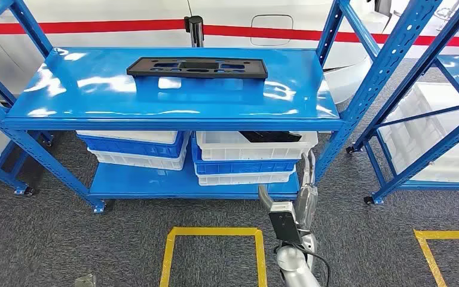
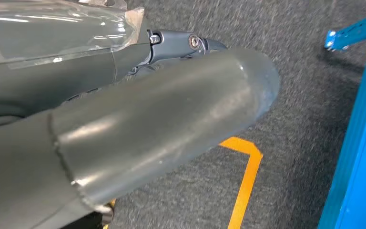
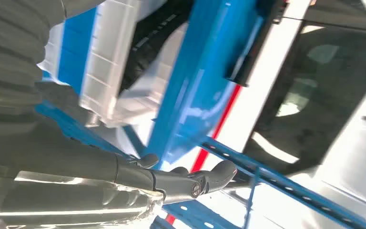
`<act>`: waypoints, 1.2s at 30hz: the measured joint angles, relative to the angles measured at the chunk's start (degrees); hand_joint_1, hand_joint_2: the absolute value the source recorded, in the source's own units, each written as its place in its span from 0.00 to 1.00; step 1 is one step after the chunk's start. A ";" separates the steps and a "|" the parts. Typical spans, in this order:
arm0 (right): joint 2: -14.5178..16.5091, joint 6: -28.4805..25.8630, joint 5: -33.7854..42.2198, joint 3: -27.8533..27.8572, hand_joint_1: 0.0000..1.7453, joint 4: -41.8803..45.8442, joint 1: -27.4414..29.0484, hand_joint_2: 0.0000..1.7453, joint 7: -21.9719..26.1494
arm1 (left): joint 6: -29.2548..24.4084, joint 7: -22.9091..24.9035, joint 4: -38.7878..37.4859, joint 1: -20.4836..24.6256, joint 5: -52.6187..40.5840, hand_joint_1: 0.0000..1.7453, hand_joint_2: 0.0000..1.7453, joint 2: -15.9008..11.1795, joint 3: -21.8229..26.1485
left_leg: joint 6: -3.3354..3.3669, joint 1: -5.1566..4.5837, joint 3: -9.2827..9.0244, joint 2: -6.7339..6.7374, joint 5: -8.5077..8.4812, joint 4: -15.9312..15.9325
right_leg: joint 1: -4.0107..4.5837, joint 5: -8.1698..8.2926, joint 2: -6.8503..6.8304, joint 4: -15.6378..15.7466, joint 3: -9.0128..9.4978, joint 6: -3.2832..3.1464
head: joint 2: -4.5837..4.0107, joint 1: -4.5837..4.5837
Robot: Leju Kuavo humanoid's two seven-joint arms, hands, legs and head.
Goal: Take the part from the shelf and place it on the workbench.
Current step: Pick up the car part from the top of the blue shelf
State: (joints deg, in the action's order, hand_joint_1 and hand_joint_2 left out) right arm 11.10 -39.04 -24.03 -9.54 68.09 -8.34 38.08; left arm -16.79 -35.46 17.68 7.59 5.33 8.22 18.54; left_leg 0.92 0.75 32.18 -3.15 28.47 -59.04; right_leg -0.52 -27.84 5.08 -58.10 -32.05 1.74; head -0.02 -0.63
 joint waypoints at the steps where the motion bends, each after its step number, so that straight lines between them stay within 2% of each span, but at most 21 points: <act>1: -0.01 -0.01 -0.84 -0.30 0.00 0.20 -0.10 1.00 -0.46 | 0.03 0.07 0.00 0.02 -0.01 0.00 0.00 0.00 0.01 | 0.00 0.00 -0.01 0.01 0.00 0.00 | 0.00 0.00 0.00 0.00 0.01 0.00 | 0.00 0.01; 6: -0.26 -0.07 -8.46 -4.14 0.00 4.60 -1.69 1.00 -4.77 | 0.10 1.14 -0.52 0.41 -0.57 0.00 0.00 0.00 0.23 | 0.01 0.00 0.00 -0.01 -0.02 0.00 | 0.00 0.01 -0.01 -0.01 0.01 0.00 | 0.00 0.00; 12: -0.50 0.41 -16.87 -10.55 0.00 8.67 -7.14 1.00 -10.57 | 0.50 2.43 -0.99 1.27 -1.66 0.00 0.00 0.00 0.35 | 0.00 0.02 -0.01 -0.03 -0.04 0.00 | 0.00 0.01 -0.04 -0.02 0.02 0.00 | 0.01 -0.01; 18: 0.26 3.04 -20.98 -13.92 0.00 8.97 -11.80 1.00 -15.01 | 0.61 2.73 -1.11 1.74 -2.41 0.00 0.00 0.09 0.35 | -0.03 0.06 0.14 -0.06 -0.10 0.00 | 0.00 0.02 -0.07 -0.10 0.05 0.00 | 0.01 0.00; 28: 3.99 10.17 -27.77 -20.55 0.00 3.46 -24.50 1.00 -24.54 | 1.33 3.60 -1.11 3.11 -3.91 0.00 0.00 0.08 0.31 | -0.06 0.06 0.11 -0.07 -0.16 -0.01 | 0.00 0.02 -0.08 -0.17 -0.01 0.00 | 0.00 0.00; 36: 5.96 15.30 -31.58 -24.84 0.00 -3.10 -32.02 1.00 -31.45 | 2.56 4.53 -1.11 4.37 -4.88 0.00 0.00 -0.02 0.00 | -0.07 0.05 0.14 -0.06 -0.16 -0.03 | -0.03 0.03 -0.09 -0.19 -0.01 0.01 | 0.01 0.00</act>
State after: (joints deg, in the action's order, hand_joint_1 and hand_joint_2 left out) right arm 17.07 -23.74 -55.60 -34.39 64.98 -40.36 6.63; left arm -14.23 -30.93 16.57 11.96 0.45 8.20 18.54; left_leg 0.86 0.80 32.32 -3.22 28.30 -59.07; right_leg -0.55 -27.81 5.00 -58.29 -32.06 1.75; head -0.02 -0.63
